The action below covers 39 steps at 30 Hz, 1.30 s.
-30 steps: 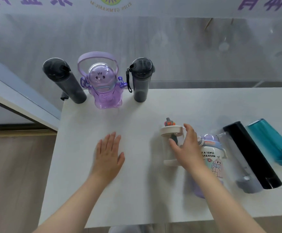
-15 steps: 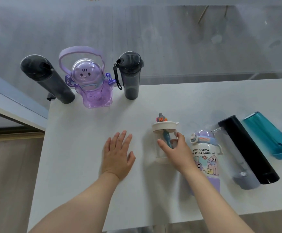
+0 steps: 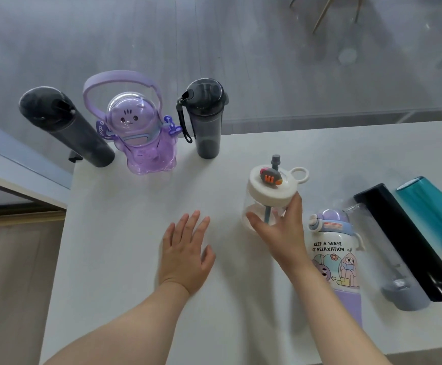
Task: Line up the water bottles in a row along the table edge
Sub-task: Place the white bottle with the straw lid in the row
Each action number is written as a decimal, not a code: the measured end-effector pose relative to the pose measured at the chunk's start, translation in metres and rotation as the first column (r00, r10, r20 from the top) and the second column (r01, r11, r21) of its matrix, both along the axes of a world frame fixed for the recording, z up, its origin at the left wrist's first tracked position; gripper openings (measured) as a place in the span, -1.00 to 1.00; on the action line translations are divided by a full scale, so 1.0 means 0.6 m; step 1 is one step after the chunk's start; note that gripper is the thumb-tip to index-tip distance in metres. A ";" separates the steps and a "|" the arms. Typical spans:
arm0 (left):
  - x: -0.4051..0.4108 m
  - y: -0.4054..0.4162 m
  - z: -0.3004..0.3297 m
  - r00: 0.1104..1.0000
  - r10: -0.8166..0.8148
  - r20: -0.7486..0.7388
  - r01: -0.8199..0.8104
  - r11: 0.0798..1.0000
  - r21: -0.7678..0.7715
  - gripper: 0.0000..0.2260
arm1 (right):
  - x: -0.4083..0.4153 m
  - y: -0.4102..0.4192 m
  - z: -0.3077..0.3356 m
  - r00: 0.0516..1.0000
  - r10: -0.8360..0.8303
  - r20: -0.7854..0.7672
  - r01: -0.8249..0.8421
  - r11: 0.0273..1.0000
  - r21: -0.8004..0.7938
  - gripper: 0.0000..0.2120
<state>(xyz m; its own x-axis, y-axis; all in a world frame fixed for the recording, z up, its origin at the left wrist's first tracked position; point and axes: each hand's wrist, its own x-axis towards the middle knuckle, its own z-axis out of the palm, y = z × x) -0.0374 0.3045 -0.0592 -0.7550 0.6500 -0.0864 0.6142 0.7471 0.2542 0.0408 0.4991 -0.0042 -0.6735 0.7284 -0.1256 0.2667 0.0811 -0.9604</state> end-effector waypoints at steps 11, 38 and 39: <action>-0.002 0.001 0.005 1.000 -0.001 0.010 0.001 1.000 0.025 -0.45 | 0.015 -0.016 -0.034 0.999 0.004 -0.051 0.007 0.979 0.206 -0.29; -0.004 0.004 0.013 0.999 0.000 0.049 0.000 1.000 -0.008 -0.44 | -0.214 0.130 -0.052 0.997 0.054 -0.061 -0.033 0.952 0.305 -0.11; -0.004 0.004 0.013 0.999 0.000 0.047 0.000 1.000 -0.005 -0.44 | -0.218 0.133 -0.052 0.997 0.056 -0.059 -0.035 0.952 0.303 -0.12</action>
<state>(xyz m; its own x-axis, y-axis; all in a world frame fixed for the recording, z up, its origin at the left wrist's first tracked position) -0.0399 0.3069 -0.0513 -0.7499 0.6496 -0.1251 0.6017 0.7484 0.2791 -0.0902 0.5788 -0.0352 -0.7063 0.6937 0.1412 0.1928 0.3804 -0.9045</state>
